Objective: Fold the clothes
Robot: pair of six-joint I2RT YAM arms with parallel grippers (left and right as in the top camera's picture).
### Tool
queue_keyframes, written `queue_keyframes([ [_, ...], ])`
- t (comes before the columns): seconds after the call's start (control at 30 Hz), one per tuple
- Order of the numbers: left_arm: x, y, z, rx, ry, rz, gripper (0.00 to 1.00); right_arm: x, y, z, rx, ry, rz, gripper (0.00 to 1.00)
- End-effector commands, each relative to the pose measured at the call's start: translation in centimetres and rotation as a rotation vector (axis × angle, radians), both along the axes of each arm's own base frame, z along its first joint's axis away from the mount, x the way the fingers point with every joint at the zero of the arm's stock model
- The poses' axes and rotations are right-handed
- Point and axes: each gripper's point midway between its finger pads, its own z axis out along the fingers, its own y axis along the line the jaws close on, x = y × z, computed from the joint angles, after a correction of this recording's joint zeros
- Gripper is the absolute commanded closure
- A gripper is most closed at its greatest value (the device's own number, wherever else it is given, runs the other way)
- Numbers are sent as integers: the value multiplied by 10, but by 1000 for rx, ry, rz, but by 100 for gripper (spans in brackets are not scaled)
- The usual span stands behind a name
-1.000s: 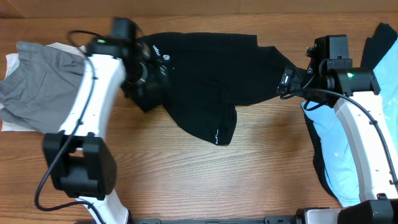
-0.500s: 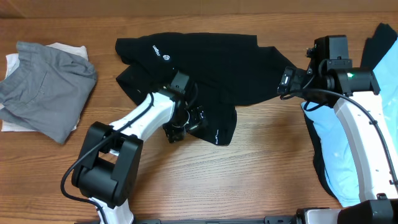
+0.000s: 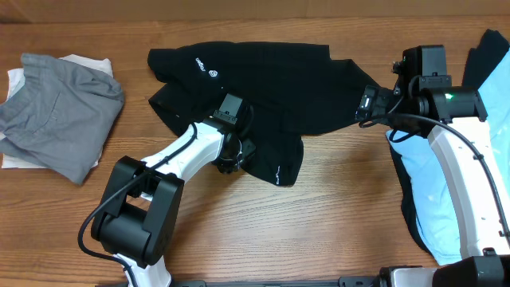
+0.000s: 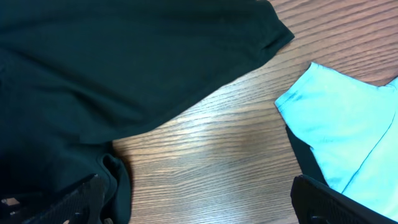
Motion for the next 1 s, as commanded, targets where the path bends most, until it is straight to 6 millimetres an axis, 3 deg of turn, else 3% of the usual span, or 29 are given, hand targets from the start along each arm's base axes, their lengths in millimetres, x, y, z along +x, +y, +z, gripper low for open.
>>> queue_keyframes([
  [0.0, 4, 8, -2, 46, -30, 21, 71, 1, -3, 4, -8, -11, -8, 0],
  [0.17, 4, 8, -2, 48, -29, 21, 96, 1, -3, 4, -8, -11, -9, 0],
  [0.43, -14, 17, 2, 43, 65, -44, 96, -3, -4, 2, -13, 7, -12, 0],
  [0.5, -25, 32, 8, 65, 114, -83, 96, -4, -5, 0, -17, 12, -17, 0],
  [0.63, -44, 90, 23, 177, 202, -103, 96, -10, -8, -12, -15, 44, -34, 0],
  [0.67, -50, 115, 30, 213, 230, -77, 96, -12, -11, -21, -4, 58, -69, 0],
  [0.73, -51, 135, 35, 214, 241, -50, 96, -14, -15, -33, 7, 71, -96, 0],
  [0.87, -49, 162, 38, 201, 245, -1, 96, -20, -16, -63, 17, 96, -112, 0],
  [0.97, -52, 172, 38, 199, 259, 17, 96, -20, -16, -83, 18, 92, -112, 0],
])
